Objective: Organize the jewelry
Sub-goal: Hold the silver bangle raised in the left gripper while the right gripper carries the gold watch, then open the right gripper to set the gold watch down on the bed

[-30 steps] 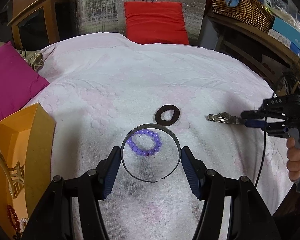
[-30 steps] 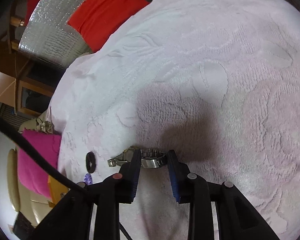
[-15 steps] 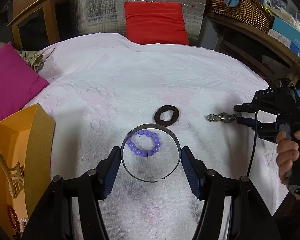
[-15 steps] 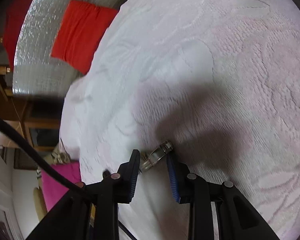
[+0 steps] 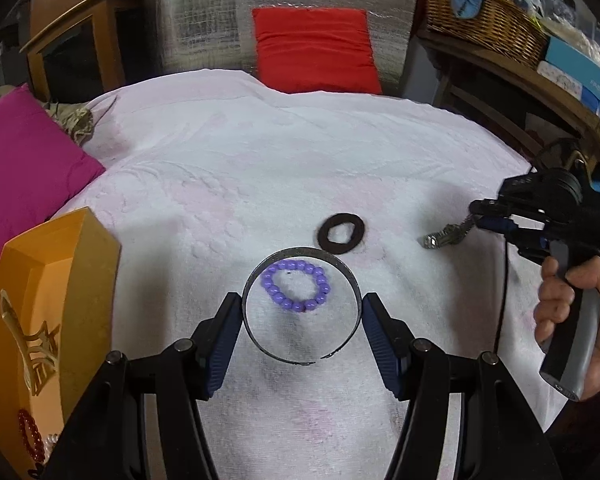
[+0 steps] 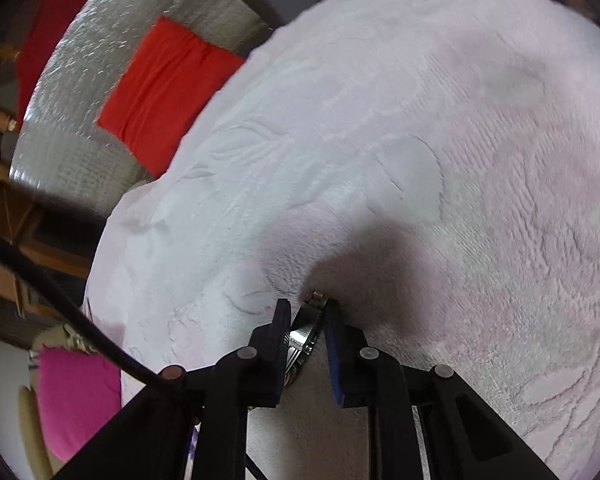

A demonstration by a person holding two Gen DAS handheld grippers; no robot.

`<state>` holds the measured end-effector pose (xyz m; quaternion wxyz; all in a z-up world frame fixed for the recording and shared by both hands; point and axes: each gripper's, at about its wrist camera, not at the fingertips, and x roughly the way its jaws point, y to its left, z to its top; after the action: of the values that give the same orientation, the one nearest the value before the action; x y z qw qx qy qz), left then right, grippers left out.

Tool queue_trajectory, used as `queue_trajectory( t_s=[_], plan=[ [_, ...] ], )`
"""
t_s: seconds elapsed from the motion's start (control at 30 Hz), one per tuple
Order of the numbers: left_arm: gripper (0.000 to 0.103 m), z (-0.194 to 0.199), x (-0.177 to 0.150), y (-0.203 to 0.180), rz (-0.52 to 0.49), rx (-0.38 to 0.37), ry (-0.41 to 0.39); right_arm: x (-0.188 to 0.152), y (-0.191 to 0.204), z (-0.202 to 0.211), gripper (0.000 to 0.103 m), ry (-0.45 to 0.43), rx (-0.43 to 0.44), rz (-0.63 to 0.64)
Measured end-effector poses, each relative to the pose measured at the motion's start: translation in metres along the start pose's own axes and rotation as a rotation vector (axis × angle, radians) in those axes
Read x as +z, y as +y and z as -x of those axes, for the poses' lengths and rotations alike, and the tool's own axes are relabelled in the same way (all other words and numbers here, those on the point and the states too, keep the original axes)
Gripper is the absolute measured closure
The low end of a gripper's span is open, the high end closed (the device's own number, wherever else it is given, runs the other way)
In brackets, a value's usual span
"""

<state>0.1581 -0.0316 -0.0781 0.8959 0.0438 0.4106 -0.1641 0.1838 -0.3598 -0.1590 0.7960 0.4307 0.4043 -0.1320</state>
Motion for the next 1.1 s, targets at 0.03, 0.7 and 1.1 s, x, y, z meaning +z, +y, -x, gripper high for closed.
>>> queue_trajectory(
  t_s=[0.03, 0.7, 1.1],
  plan=[
    [0.04, 0.001, 0.0, 0.002, 0.007, 0.001, -0.003, 0.0, 0.002, 0.002, 0.086, -0.008, 0.01, 0.015],
    [0.04, 0.015, -0.003, 0.016, 0.022, 0.008, -0.035, -0.019, 0.067, 0.088, 0.098, -0.186, 0.266, 0.404],
    [0.04, 0.01, -0.001, 0.007, 0.004, -0.012, -0.025, -0.037, 0.07, 0.004, 0.039, 0.099, 0.007, 0.364]
  ],
)
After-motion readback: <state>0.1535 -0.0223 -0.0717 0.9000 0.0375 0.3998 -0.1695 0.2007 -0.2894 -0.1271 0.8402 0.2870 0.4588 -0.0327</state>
